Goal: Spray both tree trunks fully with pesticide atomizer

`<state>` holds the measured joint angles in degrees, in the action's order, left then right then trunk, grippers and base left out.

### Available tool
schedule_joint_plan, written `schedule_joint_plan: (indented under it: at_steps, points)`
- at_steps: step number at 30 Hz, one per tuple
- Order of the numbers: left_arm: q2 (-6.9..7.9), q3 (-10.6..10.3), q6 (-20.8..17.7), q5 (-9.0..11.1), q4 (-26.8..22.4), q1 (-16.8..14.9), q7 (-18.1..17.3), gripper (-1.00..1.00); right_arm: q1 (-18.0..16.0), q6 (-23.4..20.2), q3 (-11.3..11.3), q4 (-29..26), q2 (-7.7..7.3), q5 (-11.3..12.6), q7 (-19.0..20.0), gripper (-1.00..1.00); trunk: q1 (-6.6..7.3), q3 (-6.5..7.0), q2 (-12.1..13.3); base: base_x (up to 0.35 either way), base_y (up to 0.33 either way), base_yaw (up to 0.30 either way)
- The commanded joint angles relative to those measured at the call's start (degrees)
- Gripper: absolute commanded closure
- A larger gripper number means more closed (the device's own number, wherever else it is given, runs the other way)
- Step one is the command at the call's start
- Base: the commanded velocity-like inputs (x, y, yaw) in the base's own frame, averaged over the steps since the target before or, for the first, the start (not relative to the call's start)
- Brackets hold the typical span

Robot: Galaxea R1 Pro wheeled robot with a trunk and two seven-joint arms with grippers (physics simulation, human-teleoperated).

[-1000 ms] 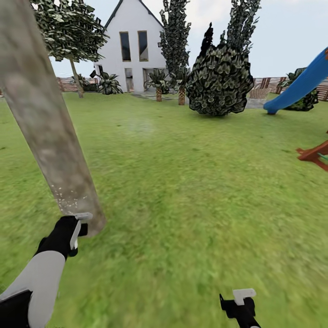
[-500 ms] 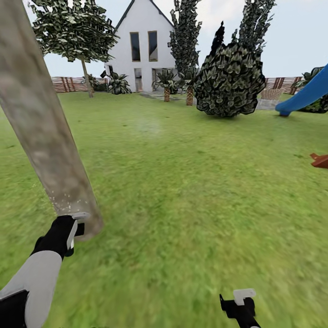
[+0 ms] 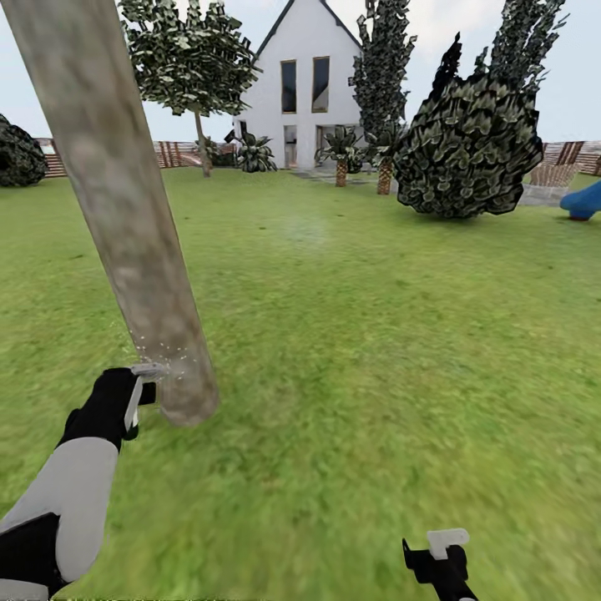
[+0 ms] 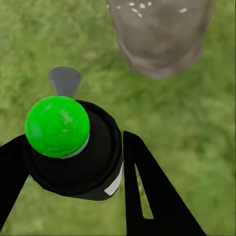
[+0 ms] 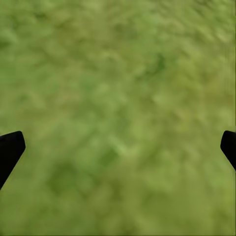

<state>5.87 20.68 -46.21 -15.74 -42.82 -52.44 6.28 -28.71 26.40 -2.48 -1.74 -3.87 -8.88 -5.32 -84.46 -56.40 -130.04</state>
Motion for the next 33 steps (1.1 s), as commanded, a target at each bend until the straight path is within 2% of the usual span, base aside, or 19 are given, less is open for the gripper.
schedule_joint_plan:
  at_steps: [1, 3, 5, 8, 16, 33]
  points:
    - [0.80, 0.04, -0.23, 0.36, -0.51, -0.09, 0.20, 1.00, -0.03, 0.15, -0.25, 0.02, 0.00, -0.61, -0.31, -1.00, 0.01, -0.05, -0.02, 0.000, 0.000, 0.061]
    - [1.75, 0.10, -0.27, 0.44, -1.17, -0.11, 0.16, 1.00, -0.03, 0.15, -0.25, 0.02, 0.00, -0.61, -0.31, -1.00, 0.01, -0.05, -0.02, 0.000, 0.000, 0.029]
    - [1.50, -0.02, -3.18, 0.50, -2.22, 0.11, 0.21, 1.00, -0.03, 0.15, -0.25, 0.04, 0.00, -0.61, -0.31, -1.00, 0.01, -0.05, -0.02, 0.006, 0.000, 0.003]
    - [1.18, -0.03, -3.99, 0.46, -2.34, 0.33, 0.22, 1.00, -0.03, 0.15, -0.25, 0.04, -0.03, -0.61, -0.31, -1.00, 0.01, -0.05, -0.02, 0.166, -0.073, 0.001]
    - [1.16, -0.03, -3.84, 0.44, -2.35, 0.49, 0.31, 1.00, -0.03, 0.15, -0.25, 0.06, -0.04, -0.61, -0.31, -1.00, 0.01, -0.05, -0.02, 0.178, -0.217, 0.000]
    - [1.25, -0.12, -3.69, 0.44, -2.35, 0.49, 0.31, 1.00, -0.03, 0.15, -0.25, 0.00, 0.00, -0.61, -0.31, -1.00, 0.01, -0.05, -0.02, 0.006, -0.274, 0.000]
